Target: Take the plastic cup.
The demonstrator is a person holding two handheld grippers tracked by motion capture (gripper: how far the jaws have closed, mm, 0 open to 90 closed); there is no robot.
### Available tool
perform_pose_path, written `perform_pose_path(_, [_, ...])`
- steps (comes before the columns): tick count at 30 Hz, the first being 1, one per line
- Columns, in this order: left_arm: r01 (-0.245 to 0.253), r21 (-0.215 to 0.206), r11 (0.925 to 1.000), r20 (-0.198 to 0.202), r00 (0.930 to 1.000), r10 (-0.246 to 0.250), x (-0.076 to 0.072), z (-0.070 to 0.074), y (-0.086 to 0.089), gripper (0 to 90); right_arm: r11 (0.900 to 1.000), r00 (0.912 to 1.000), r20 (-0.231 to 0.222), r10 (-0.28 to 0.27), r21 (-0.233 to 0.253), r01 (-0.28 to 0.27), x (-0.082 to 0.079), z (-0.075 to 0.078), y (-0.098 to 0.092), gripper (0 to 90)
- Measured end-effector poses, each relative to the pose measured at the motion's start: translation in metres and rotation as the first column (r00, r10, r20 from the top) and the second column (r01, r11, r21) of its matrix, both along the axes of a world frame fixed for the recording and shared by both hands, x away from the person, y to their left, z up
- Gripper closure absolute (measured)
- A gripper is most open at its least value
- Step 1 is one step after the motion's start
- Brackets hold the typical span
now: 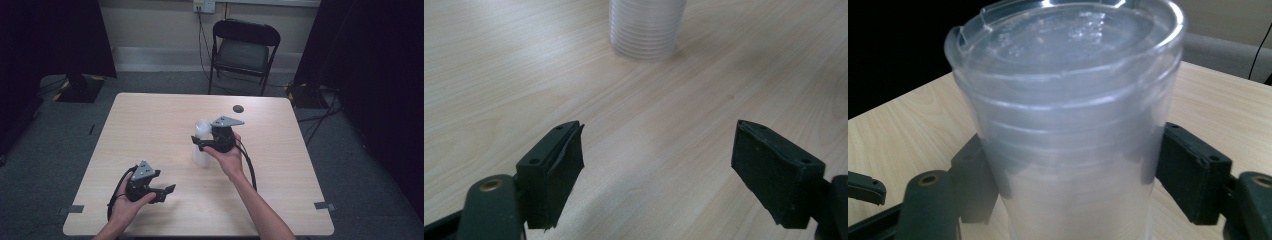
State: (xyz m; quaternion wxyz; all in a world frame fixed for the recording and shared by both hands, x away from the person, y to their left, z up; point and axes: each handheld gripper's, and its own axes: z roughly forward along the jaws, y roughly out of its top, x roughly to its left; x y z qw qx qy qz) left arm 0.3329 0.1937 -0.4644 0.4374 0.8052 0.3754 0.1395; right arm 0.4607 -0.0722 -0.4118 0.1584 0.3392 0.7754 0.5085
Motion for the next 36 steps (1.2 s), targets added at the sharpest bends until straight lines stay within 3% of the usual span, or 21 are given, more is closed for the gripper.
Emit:
perform_pose_path(5, [0.003,-0.004,1.0,0.002,1.0,-0.003,-0.001,0.001,0.0,20.6,0.999,0.9999,0.005,0.015,-0.031,-0.015,0.0,0.0,0.003,29.8])
perform_pose_path(22, [0.007,0.0,1.0,0.003,1.0,-0.007,-0.002,0.001,-0.001,20.6,1.0,0.9995,0.031,0.005,-0.031,-0.004,-0.001,0.006,0.005,32.1])
perform_pose_path(32, [0.007,0.007,0.9999,0.004,1.0,-0.007,-0.001,0.0,-0.002,20.6,1.0,0.9991,0.041,0.006,-0.015,-0.005,-0.001,0.017,0.004,32.2])
perform_pose_path(36, [0.005,0.014,0.9999,-0.002,1.0,-0.005,0.0,-0.001,-0.001,21.3,1.0,0.9994,0.035,-0.005,0.013,0.005,0.0,0.021,0.002,32.5])
